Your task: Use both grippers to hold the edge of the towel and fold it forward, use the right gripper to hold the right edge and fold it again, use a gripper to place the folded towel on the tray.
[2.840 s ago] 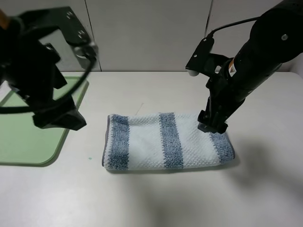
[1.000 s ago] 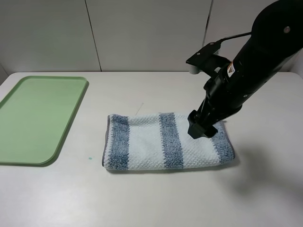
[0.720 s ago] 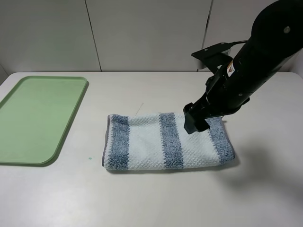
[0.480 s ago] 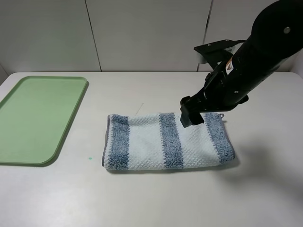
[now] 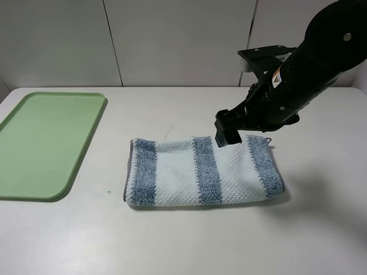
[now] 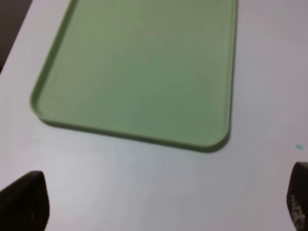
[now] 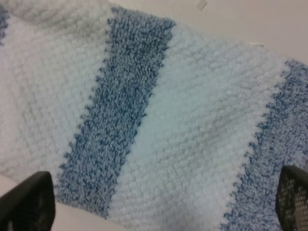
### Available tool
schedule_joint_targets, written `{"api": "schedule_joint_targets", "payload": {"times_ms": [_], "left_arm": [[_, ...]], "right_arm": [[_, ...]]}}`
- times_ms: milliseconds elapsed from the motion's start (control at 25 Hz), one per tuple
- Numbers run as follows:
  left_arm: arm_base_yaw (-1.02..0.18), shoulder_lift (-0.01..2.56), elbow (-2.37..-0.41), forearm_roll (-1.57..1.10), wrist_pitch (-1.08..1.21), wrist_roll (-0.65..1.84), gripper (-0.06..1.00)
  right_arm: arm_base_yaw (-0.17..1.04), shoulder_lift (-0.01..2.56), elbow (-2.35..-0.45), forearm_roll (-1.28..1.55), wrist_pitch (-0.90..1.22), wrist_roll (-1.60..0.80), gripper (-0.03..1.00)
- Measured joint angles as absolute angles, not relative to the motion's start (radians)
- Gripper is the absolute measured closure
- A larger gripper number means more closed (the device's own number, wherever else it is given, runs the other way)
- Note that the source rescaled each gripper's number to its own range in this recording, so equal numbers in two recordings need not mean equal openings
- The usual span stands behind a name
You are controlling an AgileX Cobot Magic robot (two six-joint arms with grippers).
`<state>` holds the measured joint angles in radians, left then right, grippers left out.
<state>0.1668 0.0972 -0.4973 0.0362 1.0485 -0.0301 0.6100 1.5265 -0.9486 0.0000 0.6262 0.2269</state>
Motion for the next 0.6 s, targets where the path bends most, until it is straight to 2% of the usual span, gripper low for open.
{"api": "schedule_joint_targets", "payload": {"times_ms": [360, 600], "left_arm": [[0.199, 0.097, -0.497, 0.037, 1.049, -0.03, -0.05], [0.199, 0.097, -0.497, 0.037, 1.049, -0.03, -0.05]], "right_arm": [[0.609, 1.527, -0.949, -0.02, 0.602, 0.265, -0.03], [0.535, 1.527, -0.949, -0.027, 0.609, 0.292, -0.03]]}}
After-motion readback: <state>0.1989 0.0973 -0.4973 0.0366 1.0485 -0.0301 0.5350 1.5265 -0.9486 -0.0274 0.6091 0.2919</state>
